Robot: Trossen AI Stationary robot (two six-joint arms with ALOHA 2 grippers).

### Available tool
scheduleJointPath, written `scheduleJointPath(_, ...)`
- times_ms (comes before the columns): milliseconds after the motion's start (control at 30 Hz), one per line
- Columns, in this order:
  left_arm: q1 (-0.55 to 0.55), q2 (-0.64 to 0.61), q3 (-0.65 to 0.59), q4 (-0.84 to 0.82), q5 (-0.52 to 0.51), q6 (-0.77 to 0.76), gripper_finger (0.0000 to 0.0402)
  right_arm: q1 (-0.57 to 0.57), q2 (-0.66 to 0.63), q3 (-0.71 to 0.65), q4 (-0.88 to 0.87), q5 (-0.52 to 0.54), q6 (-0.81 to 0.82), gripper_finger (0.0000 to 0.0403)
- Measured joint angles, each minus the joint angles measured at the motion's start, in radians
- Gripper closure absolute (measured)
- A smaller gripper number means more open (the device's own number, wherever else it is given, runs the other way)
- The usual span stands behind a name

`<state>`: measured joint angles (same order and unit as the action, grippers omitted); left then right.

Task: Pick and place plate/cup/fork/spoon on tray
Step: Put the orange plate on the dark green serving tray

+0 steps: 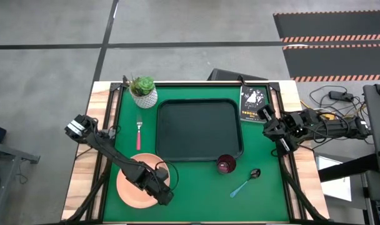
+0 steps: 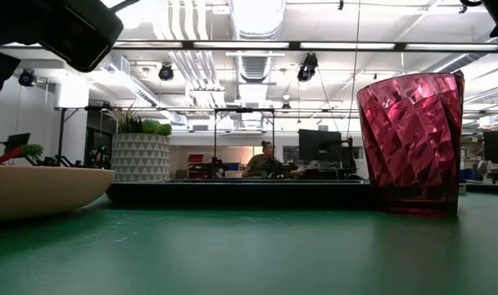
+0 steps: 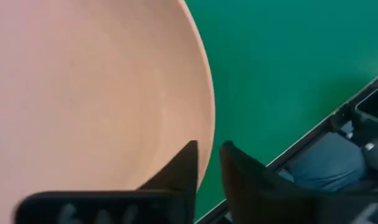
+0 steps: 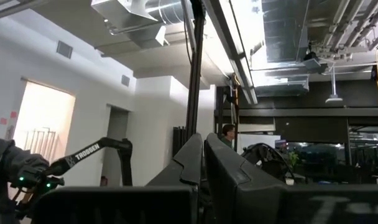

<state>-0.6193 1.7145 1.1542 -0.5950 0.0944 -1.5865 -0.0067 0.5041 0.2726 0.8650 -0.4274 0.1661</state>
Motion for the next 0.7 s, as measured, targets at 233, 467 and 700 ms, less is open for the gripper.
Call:
scheduleJointPath(233,-0.001,0.016,0.003,0.004,-0.011,0.237,0.0249,0.0,0.0,0.0,0.0,-0.001,0.023,0.0394)
scheduleJointPath(467,-0.011,0.054,0.02,0.011,-0.029,0.233,0.0238,0.0,0.0,-0.002,-0.016,-0.003,0.025,0.0394)
scheduleJointPath(700,-0.013,0.092,0.018,0.0,-0.052,0.212,0.0237,0.0,0.0,-0.003,-0.022,-0.003,0.025,0.0394)
